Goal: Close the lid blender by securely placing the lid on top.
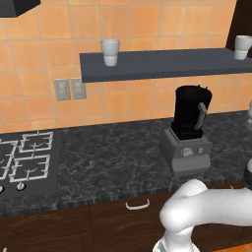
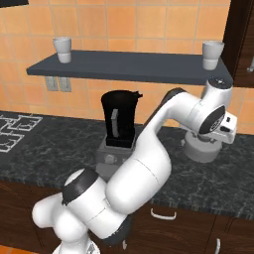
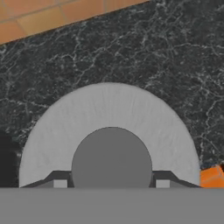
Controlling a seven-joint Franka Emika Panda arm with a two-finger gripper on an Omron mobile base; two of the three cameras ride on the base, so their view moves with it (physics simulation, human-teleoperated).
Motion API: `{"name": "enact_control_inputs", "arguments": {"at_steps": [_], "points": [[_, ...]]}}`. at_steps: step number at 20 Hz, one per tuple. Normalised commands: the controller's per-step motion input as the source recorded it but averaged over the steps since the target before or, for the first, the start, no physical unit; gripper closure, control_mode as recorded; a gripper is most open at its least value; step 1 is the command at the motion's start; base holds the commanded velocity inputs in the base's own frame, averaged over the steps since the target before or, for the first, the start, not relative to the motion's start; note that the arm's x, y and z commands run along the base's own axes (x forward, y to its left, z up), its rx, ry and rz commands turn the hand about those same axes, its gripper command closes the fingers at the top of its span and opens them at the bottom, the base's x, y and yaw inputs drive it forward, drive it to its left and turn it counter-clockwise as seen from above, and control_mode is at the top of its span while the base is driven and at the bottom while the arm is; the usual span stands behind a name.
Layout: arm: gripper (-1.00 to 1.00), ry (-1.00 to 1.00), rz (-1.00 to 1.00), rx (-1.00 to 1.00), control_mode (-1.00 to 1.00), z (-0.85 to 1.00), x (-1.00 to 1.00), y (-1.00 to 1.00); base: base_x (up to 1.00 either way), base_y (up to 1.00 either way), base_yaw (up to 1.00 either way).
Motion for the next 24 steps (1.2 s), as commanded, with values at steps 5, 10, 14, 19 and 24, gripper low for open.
{"name": "enact_control_inputs", "arguments": {"at_steps": [5, 10, 14, 19, 24], "points": [[1.00, 0.00, 0.09, 0.00, -1.00, 0.84, -0.11, 0.39, 0.00, 0.00, 0.00], [1.00, 0.00, 0.10, 0.00, -1.00, 0.79, 0.00, 0.45, 0.00, 0.00, 0.00], [1.00, 0.00, 0.09, 0.00, -1.00, 0.74, 0.00, 0.49, 0.00, 0.00, 0.00], [1.00, 0.00, 0.09, 0.00, -1.00, 0.69, 0.00, 0.50, 0.00, 0.00, 0.00], [1.00, -0.02, 0.09, 0.00, -1.00, 0.60, 0.00, 0.52, 0.00, 0.00, 0.00]]}}
